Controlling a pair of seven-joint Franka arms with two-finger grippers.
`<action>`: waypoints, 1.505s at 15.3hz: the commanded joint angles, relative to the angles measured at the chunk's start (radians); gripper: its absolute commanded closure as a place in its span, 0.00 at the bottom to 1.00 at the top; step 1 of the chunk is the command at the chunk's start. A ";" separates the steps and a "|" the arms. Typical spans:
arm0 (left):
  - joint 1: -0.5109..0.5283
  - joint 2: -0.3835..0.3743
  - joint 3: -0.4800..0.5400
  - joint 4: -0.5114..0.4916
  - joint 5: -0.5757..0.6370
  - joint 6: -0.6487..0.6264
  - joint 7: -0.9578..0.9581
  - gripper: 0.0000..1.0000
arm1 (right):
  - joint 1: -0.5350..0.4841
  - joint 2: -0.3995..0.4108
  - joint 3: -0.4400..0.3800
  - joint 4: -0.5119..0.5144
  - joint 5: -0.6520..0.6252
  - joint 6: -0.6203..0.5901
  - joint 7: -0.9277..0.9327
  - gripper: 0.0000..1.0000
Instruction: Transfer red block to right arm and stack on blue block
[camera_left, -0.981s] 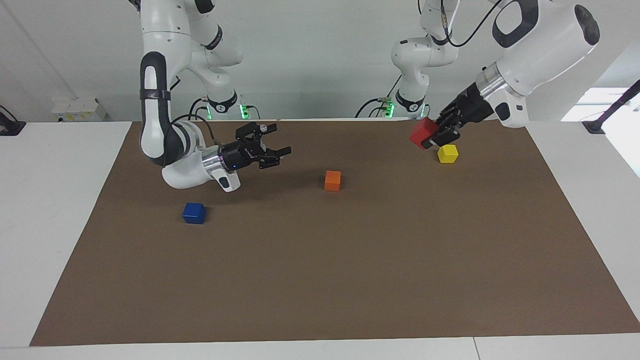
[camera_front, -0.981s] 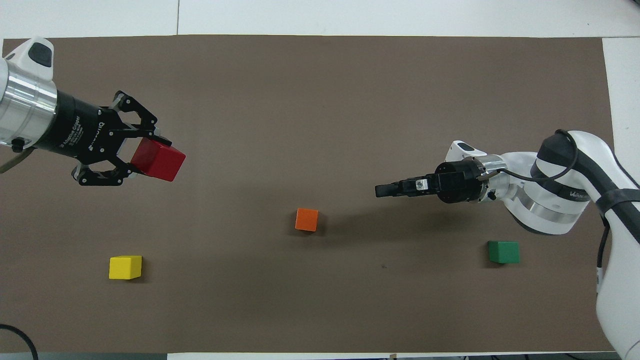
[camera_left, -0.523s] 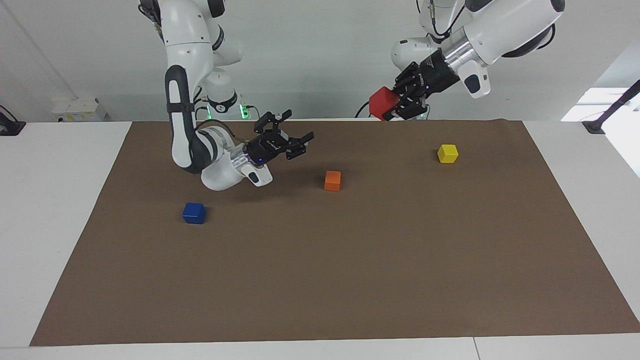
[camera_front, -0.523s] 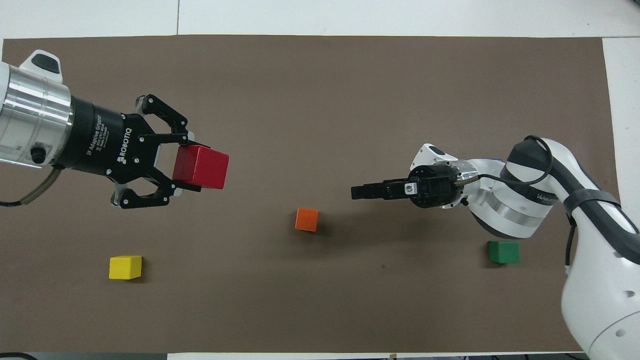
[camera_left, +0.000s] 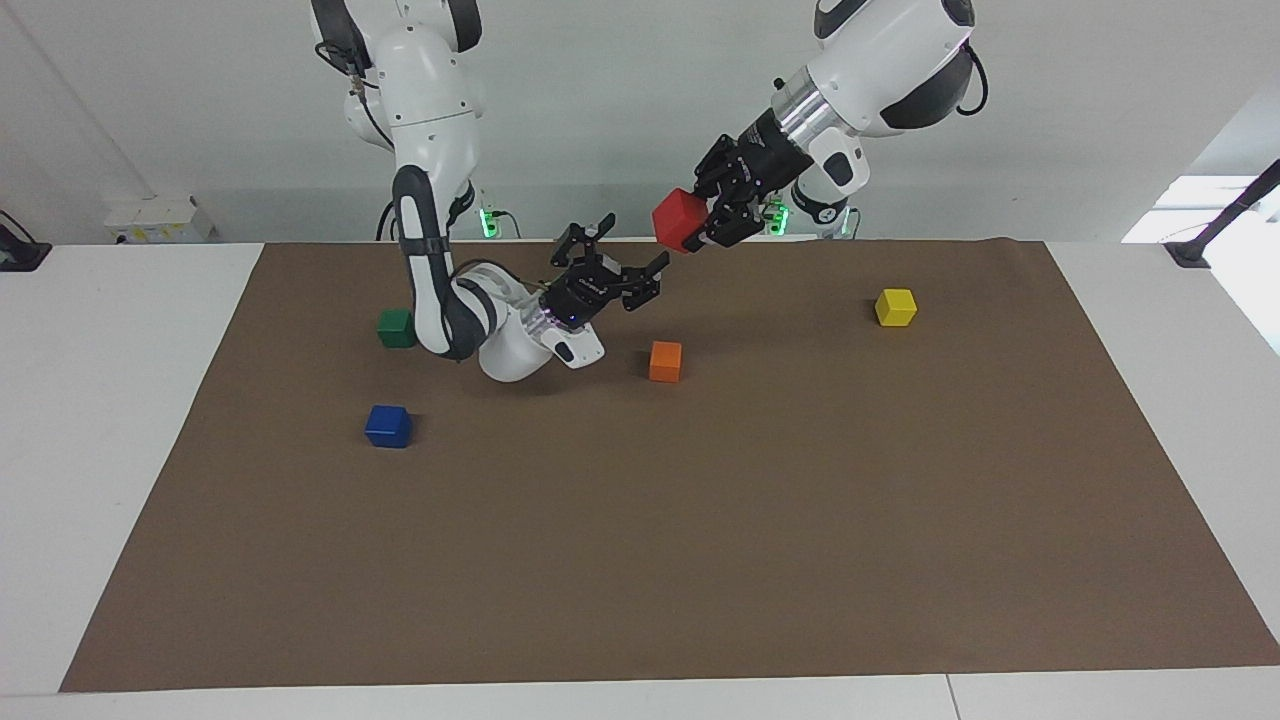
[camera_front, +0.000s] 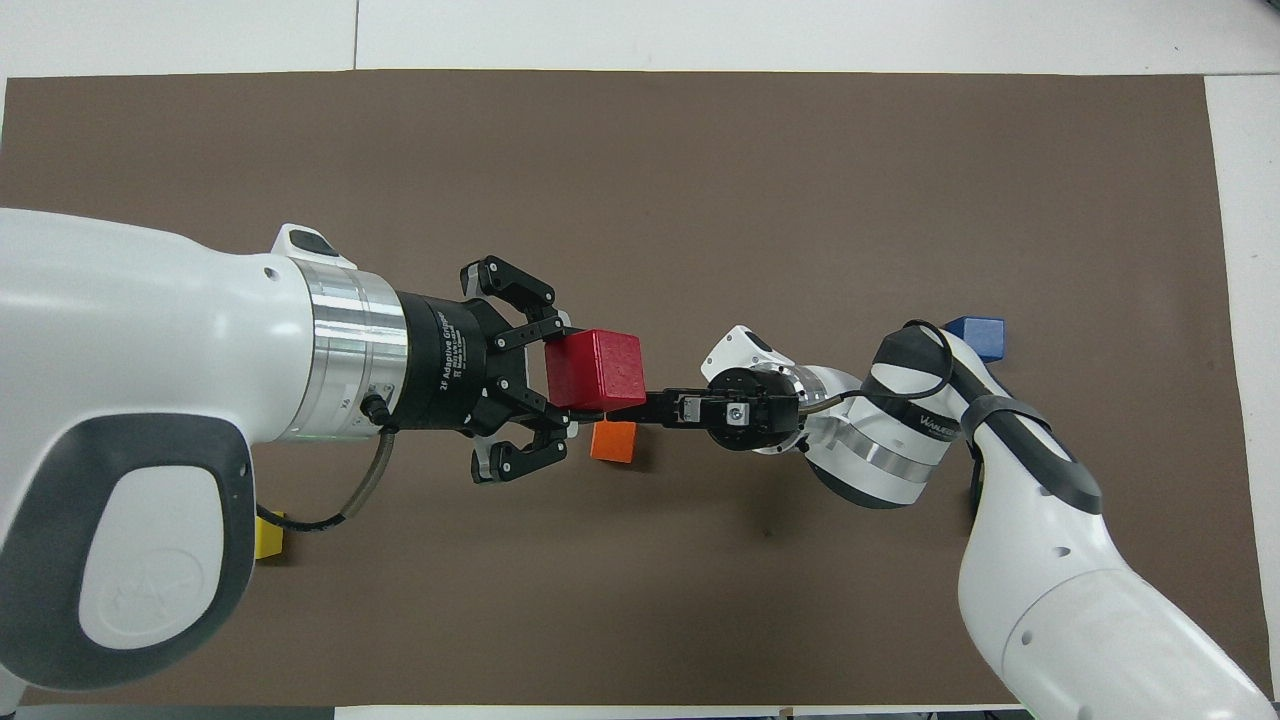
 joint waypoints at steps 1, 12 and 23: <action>-0.059 -0.079 0.016 -0.125 -0.032 0.100 -0.010 1.00 | 0.001 0.023 0.000 0.026 0.015 -0.014 -0.020 0.00; -0.073 -0.122 0.014 -0.206 -0.030 0.157 -0.004 1.00 | 0.056 0.023 0.001 0.043 0.106 0.015 -0.029 0.00; -0.095 -0.130 0.013 -0.240 -0.025 0.179 0.004 1.00 | 0.059 0.017 0.001 0.059 0.107 0.055 -0.049 1.00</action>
